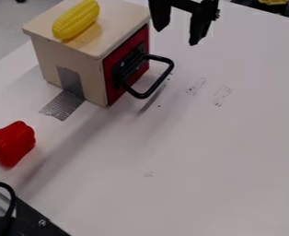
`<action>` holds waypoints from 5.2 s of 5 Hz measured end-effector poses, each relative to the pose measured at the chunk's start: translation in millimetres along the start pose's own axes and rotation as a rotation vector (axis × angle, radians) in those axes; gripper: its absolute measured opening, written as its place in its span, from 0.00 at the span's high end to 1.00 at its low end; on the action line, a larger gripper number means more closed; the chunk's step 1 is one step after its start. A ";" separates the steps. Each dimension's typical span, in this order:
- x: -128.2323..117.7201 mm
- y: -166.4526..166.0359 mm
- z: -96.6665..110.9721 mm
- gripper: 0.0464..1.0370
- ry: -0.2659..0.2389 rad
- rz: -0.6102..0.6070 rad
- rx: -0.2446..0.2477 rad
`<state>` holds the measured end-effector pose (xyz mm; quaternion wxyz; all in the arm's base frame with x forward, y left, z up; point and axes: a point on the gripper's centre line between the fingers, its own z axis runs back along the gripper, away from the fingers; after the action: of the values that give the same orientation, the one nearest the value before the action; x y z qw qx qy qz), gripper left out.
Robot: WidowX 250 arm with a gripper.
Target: Move the corn from the drawer and put on the upper center of the table
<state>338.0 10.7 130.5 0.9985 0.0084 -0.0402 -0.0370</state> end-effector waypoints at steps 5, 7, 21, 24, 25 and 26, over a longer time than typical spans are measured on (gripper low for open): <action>-44.5 110.0 26.2 0.04 -0.017 0.115 0.003; -65.1 151.8 30.7 0.04 -0.047 0.163 0.030; 101.0 -39.2 -129.6 0.37 0.209 -0.094 -0.052; 98.1 -50.8 -89.5 0.04 0.160 -0.114 -0.018; 88.4 -54.0 -45.3 0.04 0.103 -0.084 0.006; 75.8 -52.6 -13.8 0.04 0.067 -0.036 0.020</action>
<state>410.6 -47.3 121.8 0.9983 0.0201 -0.0070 -0.0544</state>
